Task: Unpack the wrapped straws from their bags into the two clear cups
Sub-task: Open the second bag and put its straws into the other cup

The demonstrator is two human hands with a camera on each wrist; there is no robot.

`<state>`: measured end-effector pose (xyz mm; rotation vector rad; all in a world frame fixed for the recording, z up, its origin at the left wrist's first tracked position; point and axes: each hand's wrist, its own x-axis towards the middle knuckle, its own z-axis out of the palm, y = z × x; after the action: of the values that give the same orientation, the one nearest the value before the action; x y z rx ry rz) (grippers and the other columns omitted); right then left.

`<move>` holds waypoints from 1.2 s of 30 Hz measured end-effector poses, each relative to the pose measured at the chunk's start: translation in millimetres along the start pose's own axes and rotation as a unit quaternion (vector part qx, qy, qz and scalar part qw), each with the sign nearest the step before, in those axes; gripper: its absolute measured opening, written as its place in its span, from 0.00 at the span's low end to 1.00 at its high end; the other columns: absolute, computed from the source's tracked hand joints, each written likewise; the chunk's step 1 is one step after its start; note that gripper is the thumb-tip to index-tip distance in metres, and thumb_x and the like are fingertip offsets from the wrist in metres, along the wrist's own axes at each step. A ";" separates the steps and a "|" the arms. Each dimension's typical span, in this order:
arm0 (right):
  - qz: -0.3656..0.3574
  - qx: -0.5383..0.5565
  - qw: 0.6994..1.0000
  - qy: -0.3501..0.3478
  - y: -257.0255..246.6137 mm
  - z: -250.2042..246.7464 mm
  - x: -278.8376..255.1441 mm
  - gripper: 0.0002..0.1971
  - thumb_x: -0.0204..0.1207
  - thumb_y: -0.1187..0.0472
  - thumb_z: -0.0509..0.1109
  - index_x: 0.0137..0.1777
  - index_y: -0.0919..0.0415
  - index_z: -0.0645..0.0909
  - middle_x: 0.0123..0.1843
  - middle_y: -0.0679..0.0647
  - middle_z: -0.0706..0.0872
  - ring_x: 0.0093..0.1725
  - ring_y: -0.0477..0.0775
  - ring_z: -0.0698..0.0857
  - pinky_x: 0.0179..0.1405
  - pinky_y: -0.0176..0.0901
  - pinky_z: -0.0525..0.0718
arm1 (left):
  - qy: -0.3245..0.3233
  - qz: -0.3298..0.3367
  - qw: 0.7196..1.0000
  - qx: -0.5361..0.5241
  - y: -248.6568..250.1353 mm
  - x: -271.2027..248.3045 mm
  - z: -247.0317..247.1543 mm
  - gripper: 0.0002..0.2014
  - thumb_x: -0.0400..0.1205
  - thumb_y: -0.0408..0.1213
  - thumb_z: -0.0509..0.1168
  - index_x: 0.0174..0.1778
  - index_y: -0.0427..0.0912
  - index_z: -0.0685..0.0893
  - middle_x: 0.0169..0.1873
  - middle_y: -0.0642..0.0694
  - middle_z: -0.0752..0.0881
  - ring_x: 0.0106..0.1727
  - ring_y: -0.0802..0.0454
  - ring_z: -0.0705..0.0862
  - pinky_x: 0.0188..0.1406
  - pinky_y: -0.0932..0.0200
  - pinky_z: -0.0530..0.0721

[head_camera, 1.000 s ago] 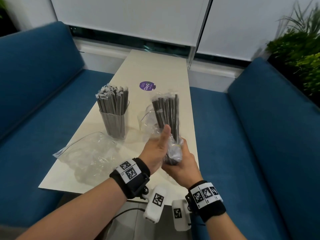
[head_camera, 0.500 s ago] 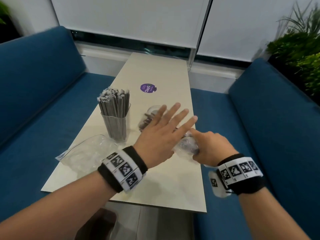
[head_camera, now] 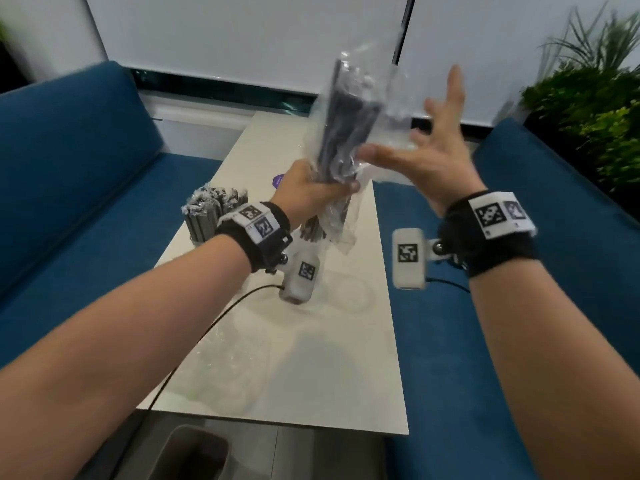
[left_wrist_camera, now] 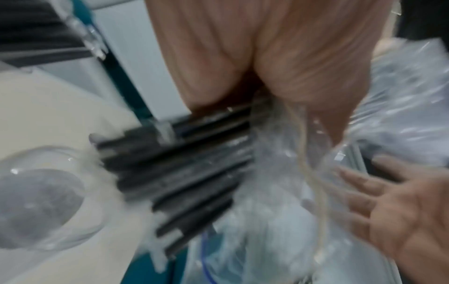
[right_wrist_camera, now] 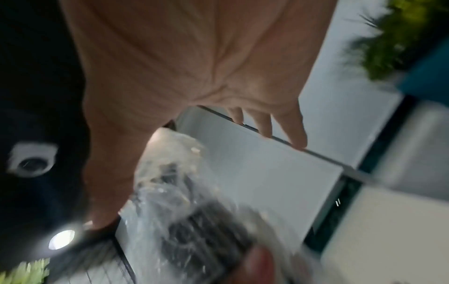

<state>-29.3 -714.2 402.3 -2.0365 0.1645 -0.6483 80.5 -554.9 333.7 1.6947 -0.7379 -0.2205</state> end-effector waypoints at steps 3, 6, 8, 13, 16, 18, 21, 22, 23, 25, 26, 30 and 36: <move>0.015 0.049 0.997 -0.053 -0.5 35.3 17.3 0.67 0.53 0.43 0.93 0.88 0.49 0.56 0.81 0.54 0.79 0.78 0.58 0.81 0.77 0.69 0.80 | -0.015 0.003 0.999 0.030 -4.1 24.6 0.4 0.18 0.73 0.53 0.81 0.54 0.48 0.92 0.47 0.46 0.94 0.50 0.55 0.93 0.54 0.56 0.92; 0.010 -0.021 1.000 -0.010 2.6 63.1 34.3 0.39 0.67 0.53 0.88 0.76 0.52 0.74 0.57 0.35 0.86 0.57 0.37 0.87 0.62 0.41 0.89 | -0.024 -0.018 0.998 0.056 -18.6 45.2 1.1 0.21 0.73 0.44 0.82 0.61 0.48 0.88 0.53 0.52 0.92 0.55 0.58 0.90 0.55 0.64 0.87; 0.029 -0.018 0.999 0.018 11.5 75.1 41.9 0.35 0.71 0.59 0.84 0.77 0.52 0.74 0.52 0.33 0.83 0.50 0.32 0.84 0.52 0.30 0.85 | -0.025 -0.021 0.994 0.106 -22.7 49.3 -1.2 0.25 0.72 0.46 0.82 0.65 0.46 0.87 0.51 0.53 0.90 0.55 0.55 0.89 0.53 0.68 0.85; 0.065 0.026 0.997 0.041 43.9 99.3 54.1 0.35 0.72 0.60 0.80 0.79 0.52 0.72 0.57 0.43 0.87 0.55 0.49 0.90 0.62 0.54 0.91 | 0.080 -0.025 0.993 0.079 -37.9 41.8 -3.0 0.49 0.69 0.37 0.85 0.84 0.46 0.64 0.56 0.53 0.84 0.51 0.60 0.84 0.52 0.68 0.85; 0.077 0.041 0.995 0.045 52.6 106.1 59.2 0.34 0.75 0.60 0.80 0.79 0.52 0.71 0.52 0.35 0.82 0.51 0.37 0.85 0.55 0.43 0.88 | 0.050 -0.037 0.993 0.100 -42.3 37.6 -7.4 0.45 0.75 0.42 0.81 0.83 0.48 0.61 0.50 0.59 0.80 0.44 0.68 0.79 0.35 0.80 0.78; 0.085 0.071 0.992 0.054 55.2 111.6 60.2 0.33 0.75 0.60 0.79 0.78 0.50 0.70 0.53 0.35 0.82 0.56 0.42 0.86 0.62 0.50 0.88 | 0.033 -0.035 0.992 0.112 -41.2 37.4 -11.9 0.40 0.76 0.45 0.80 0.80 0.47 0.64 0.49 0.58 0.82 0.45 0.64 0.82 0.37 0.78 0.76; 0.084 0.103 0.989 0.058 57.5 120.3 57.2 0.34 0.74 0.59 0.79 0.79 0.51 0.70 0.59 0.39 0.84 0.63 0.49 0.87 0.70 0.63 0.87 | 0.024 -0.031 0.994 0.098 -43.0 34.0 -17.0 0.36 0.77 0.45 0.79 0.77 0.45 0.68 0.54 0.52 0.85 0.52 0.53 0.85 0.52 0.64 0.83; 0.081 0.102 0.990 0.056 58.3 122.1 56.0 0.35 0.73 0.58 0.79 0.80 0.52 0.70 0.61 0.40 0.85 0.64 0.50 0.87 0.70 0.64 0.86 | 0.023 -0.027 0.995 0.097 -44.7 33.3 -17.5 0.37 0.77 0.45 0.79 0.78 0.46 0.68 0.55 0.51 0.86 0.53 0.52 0.85 0.54 0.63 0.83; 0.075 0.101 0.991 0.054 60.5 123.6 55.4 0.36 0.73 0.57 0.79 0.80 0.53 0.70 0.63 0.43 0.86 0.65 0.51 0.87 0.70 0.65 0.86 | 0.023 -0.025 0.994 0.101 -47.1 33.1 -17.1 0.37 0.77 0.44 0.79 0.79 0.46 0.67 0.56 0.49 0.86 0.54 0.52 0.85 0.55 0.61 0.83; 0.073 0.106 0.991 0.047 68.9 125.2 54.3 0.36 0.73 0.56 0.79 0.80 0.53 0.70 0.66 0.48 0.87 0.65 0.52 0.88 0.69 0.66 0.87 | 0.018 -0.025 0.994 0.102 -53.1 31.6 -15.7 0.38 0.77 0.44 0.79 0.80 0.48 0.67 0.57 0.49 0.86 0.55 0.51 0.86 0.56 0.59 0.82; 0.077 0.110 0.990 0.040 74.4 125.8 52.9 0.36 0.73 0.57 0.79 0.80 0.53 0.70 0.67 0.49 0.88 0.65 0.51 0.89 0.69 0.66 0.88 | 0.018 -0.030 0.995 0.096 -57.5 30.3 -15.2 0.38 0.78 0.44 0.79 0.80 0.48 0.66 0.55 0.51 0.86 0.53 0.52 0.86 0.55 0.59 0.83; 0.093 0.104 0.990 -0.011 92.0 128.6 41.1 0.35 0.75 0.54 0.80 0.81 0.54 0.70 0.70 0.50 0.89 0.67 0.52 0.90 0.68 0.66 0.88 | -0.010 -0.062 0.994 0.093 -74.2 21.7 -13.0 0.43 0.77 0.48 0.79 0.85 0.57 0.62 0.60 0.51 0.88 0.55 0.53 0.86 0.56 0.61 0.82; 0.107 -0.026 0.989 -0.096 81.7 115.8 45.7 0.23 0.76 0.42 0.79 0.68 0.44 0.79 0.61 0.46 0.92 0.59 0.51 0.92 0.65 0.58 0.89 | 0.031 -0.090 0.989 0.114 -70.7 26.8 -17.4 0.38 0.72 0.42 0.83 0.76 0.48 0.72 0.56 0.51 0.86 0.56 0.48 0.88 0.56 0.56 0.84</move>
<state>80.0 -686.2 305.0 -2.0818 0.2844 -0.3161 135.3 -550.3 278.8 1.9800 -0.5802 -0.2136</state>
